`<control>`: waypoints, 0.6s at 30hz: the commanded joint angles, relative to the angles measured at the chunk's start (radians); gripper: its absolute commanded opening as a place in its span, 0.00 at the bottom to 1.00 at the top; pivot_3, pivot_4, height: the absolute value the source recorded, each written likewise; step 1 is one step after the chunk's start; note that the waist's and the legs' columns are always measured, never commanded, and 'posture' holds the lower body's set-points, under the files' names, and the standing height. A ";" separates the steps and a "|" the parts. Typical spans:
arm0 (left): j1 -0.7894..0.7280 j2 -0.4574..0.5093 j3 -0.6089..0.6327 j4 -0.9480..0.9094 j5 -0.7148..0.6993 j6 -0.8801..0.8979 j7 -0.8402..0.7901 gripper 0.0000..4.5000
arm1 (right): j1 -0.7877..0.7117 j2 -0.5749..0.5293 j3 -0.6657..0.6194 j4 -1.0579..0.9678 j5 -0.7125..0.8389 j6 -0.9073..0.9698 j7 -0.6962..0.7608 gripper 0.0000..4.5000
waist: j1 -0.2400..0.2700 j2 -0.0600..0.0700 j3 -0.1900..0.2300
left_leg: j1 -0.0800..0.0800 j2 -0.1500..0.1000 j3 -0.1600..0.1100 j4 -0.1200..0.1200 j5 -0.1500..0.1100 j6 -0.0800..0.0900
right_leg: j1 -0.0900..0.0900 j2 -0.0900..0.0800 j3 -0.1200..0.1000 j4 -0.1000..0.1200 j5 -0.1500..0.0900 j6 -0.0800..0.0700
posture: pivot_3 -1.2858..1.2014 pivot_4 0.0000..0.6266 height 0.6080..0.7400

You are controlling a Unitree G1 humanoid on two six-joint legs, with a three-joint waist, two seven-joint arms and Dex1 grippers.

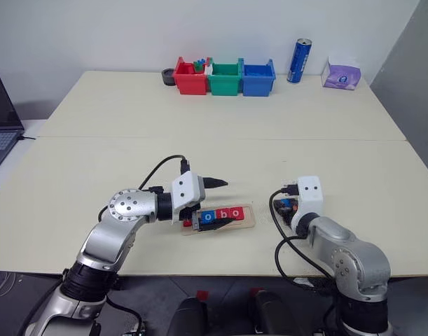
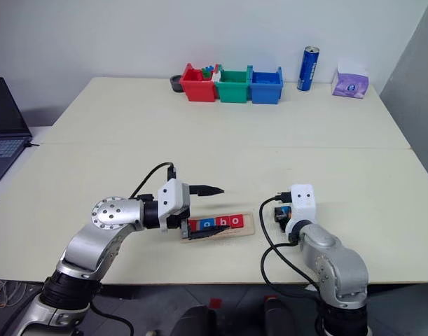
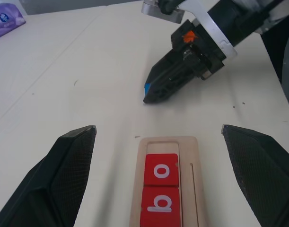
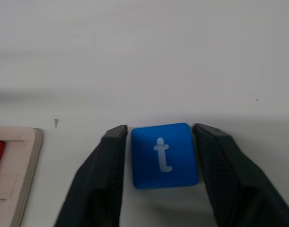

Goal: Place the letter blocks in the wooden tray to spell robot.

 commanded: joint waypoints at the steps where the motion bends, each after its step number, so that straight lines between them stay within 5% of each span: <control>1: -0.022 -0.004 -0.001 -0.004 -0.003 -0.017 -0.002 1.00 | 0.005 -0.024 0.006 0.006 -0.003 -0.020 0.023 0.77 | 0.000 0.000 0.000 | 0.000 0.000 0.000 0.000 0.000 0.000 | 0.000 0.000 0.000 0.000 0.000 0.000 | 0.52 0.24 1.00; 4: -0.031 -0.007 0.000 0.008 -0.001 -0.019 -0.002 1.00 | -0.047 -0.022 -0.082 0.009 0.018 -0.029 0.034 0.99 | 0.000 0.000 0.000 | 0.000 0.000 0.000 0.000 0.000 0.000 | 0.000 0.000 0.000 0.000 0.000 0.000 | 0.52 0.24 1.00; 9: -0.033 -0.002 0.012 0.019 -0.003 -0.024 -0.002 1.00 | -0.254 -0.056 -0.274 0.050 0.103 -0.020 0.090 0.99 | -0.001 0.000 0.001 | 0.000 0.000 0.001 0.001 0.000 0.000 | -0.001 0.000 0.001 0.000 0.001 -0.002 | 0.52 0.24 1.00; 11: -0.033 -0.002 0.015 0.019 -0.008 -0.024 -0.003 1.00 | -0.308 -0.112 -0.282 0.088 0.171 -0.036 0.200 0.99 | -0.002 0.000 0.001 | 0.000 0.000 0.001 0.000 0.000 0.000 | -0.001 0.000 0.001 0.000 0.001 -0.002 | 0.52 0.24 1.00; 14: -0.035 -0.006 0.011 0.023 -0.026 -0.026 -0.022 1.00 | -0.278 -0.334 -0.133 0.161 0.203 -0.280 0.600 0.99 | -0.003 0.000 0.001 | -0.001 0.000 0.001 -0.002 0.000 0.001 | -0.001 0.001 0.000 -0.001 0.001 -0.003 | 0.52 0.24 1.00; 18: -0.043 -0.017 0.004 0.036 -0.032 -0.027 -0.037 1.00 | -0.223 -0.467 -0.029 0.321 0.186 -0.503 0.865 0.99 | -0.002 -0.001 0.001 | -0.002 0.001 0.002 -0.001 -0.003 0.005 | -0.001 0.001 -0.001 -0.003 0.000 -0.003 | 0.52 0.24 1.00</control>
